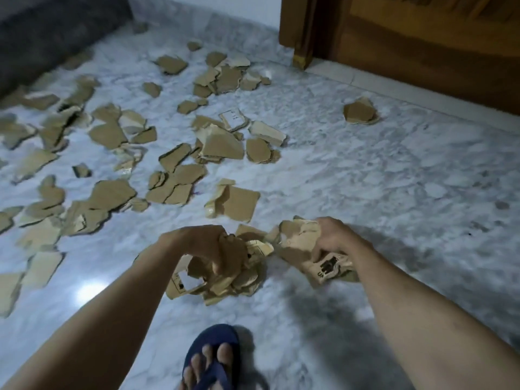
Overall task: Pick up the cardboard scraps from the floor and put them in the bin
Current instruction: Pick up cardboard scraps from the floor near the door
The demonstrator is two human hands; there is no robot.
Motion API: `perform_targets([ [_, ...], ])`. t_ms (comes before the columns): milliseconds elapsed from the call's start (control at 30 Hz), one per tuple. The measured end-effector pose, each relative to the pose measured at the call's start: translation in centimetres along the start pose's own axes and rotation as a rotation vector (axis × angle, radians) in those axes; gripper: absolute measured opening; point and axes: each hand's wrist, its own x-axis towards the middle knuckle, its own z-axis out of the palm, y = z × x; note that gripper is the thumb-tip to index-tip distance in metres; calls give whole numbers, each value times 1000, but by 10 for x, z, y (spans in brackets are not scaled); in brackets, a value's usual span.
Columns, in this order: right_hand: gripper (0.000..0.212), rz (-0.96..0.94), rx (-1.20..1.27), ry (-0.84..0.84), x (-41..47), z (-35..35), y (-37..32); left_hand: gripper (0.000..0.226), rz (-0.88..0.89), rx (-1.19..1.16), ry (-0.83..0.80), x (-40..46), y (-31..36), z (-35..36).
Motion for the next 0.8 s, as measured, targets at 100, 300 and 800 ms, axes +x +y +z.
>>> perform_targets([
  [100,82,-26,198,33,1,-11,-12,86,-76,-9,5,-17,0,20],
  [300,53,-168,314,-42,-1,-31,-63,83,-60,-40,89,-11,0,67],
  [800,77,-122,372,-205,31,-9,-99,50,-171,-462,154,-18,-87,43],
])
